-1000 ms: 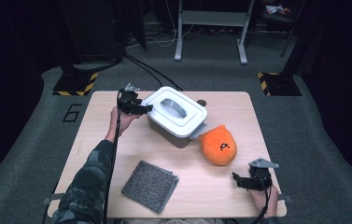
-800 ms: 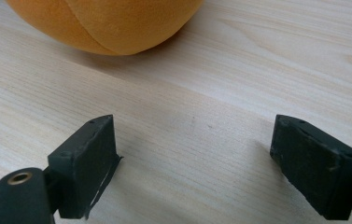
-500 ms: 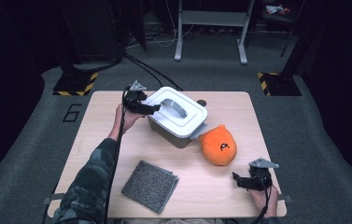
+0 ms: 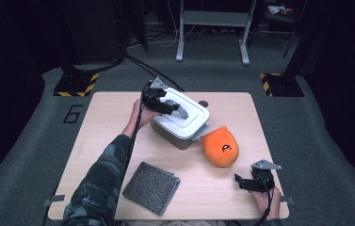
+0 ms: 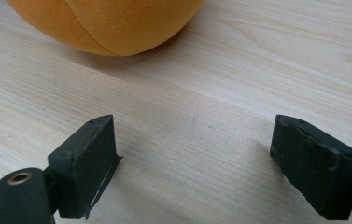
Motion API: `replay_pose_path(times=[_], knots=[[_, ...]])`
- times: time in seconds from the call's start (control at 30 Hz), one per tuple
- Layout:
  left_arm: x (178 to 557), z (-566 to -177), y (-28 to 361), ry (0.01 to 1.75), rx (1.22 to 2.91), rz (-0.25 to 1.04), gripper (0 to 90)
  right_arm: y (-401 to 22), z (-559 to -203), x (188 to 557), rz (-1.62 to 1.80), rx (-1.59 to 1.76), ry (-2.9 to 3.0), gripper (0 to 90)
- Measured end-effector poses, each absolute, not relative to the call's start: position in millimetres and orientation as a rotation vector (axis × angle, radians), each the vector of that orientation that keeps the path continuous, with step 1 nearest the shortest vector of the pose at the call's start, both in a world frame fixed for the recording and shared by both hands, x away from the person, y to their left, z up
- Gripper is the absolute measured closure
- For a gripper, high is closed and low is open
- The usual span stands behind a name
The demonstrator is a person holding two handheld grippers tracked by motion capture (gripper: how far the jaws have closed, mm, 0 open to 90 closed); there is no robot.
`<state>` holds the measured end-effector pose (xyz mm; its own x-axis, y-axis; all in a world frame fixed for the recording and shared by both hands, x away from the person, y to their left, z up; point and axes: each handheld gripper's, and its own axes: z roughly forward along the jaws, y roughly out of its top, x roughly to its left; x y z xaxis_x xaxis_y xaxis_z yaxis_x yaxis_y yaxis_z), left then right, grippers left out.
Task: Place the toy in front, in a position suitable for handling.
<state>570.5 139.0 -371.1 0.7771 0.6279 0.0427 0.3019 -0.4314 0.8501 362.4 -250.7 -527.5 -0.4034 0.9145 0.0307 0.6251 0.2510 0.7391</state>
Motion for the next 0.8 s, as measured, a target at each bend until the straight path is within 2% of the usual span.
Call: replay_pose_path(times=[0.27, 0.8], knots=[[578, -378, 123, 0.666, 2.115, 0.395, 16.1, -251, -527, 362, 0.965, 1.405, 2.121, 13.9], [576, -381, 137, 0.707, 2.103, 0.39, 16.8, -251, -527, 362, 0.963, 1.406, 2.119, 13.9]])
